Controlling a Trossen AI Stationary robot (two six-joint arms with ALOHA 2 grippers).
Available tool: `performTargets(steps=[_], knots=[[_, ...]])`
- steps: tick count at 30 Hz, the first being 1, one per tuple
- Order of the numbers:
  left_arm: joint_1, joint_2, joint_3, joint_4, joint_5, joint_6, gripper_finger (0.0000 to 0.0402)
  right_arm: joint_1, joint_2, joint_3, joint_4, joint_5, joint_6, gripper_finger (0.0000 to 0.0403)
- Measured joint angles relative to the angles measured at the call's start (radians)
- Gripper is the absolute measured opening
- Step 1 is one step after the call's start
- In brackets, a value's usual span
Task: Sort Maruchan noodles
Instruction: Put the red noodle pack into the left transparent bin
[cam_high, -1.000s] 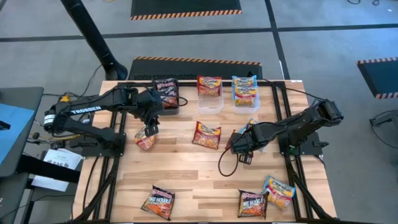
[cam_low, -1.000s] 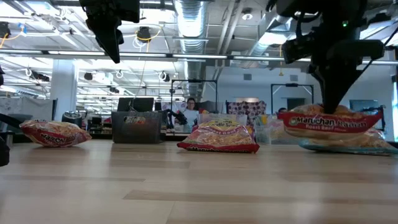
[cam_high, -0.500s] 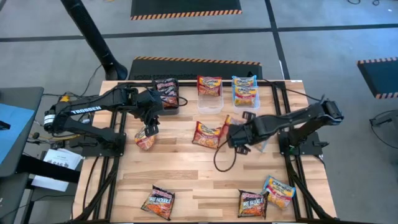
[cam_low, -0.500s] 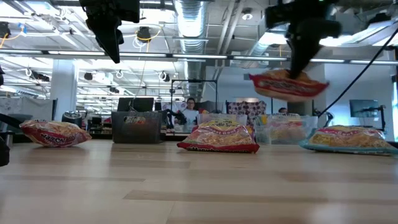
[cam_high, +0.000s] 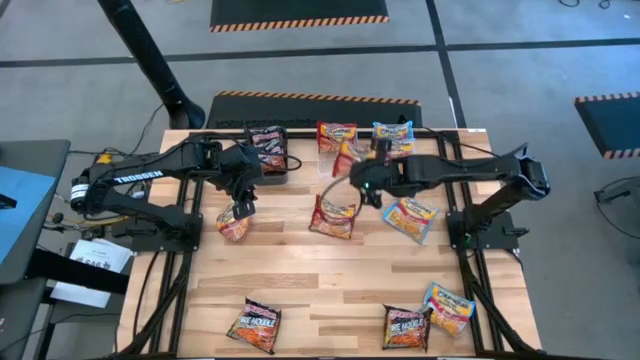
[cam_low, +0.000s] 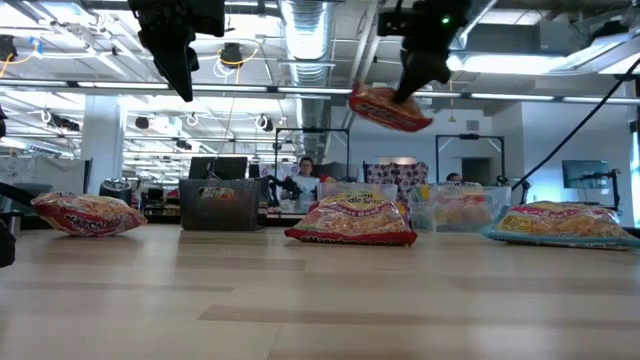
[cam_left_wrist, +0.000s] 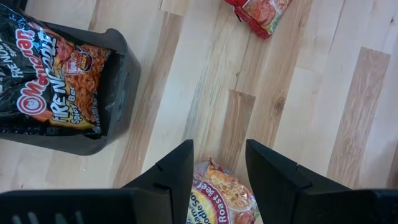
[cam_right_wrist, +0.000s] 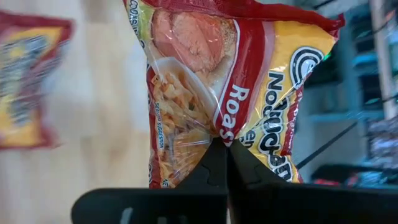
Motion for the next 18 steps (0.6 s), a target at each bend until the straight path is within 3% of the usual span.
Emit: performTargets(steps=[11, 18], knots=[[0.000, 0.000, 0.000, 0.000, 0.000, 0.000, 0.0132, -0.175, 0.038, 0.005, 0.413, 0.007, -0.459, 0.0004], [0.000, 0.000, 0.000, 0.001, -0.026, 0.000, 0.0132, -0.266, 0.106, 0.000, 0.526, -0.001, -0.666, 0.0004]])
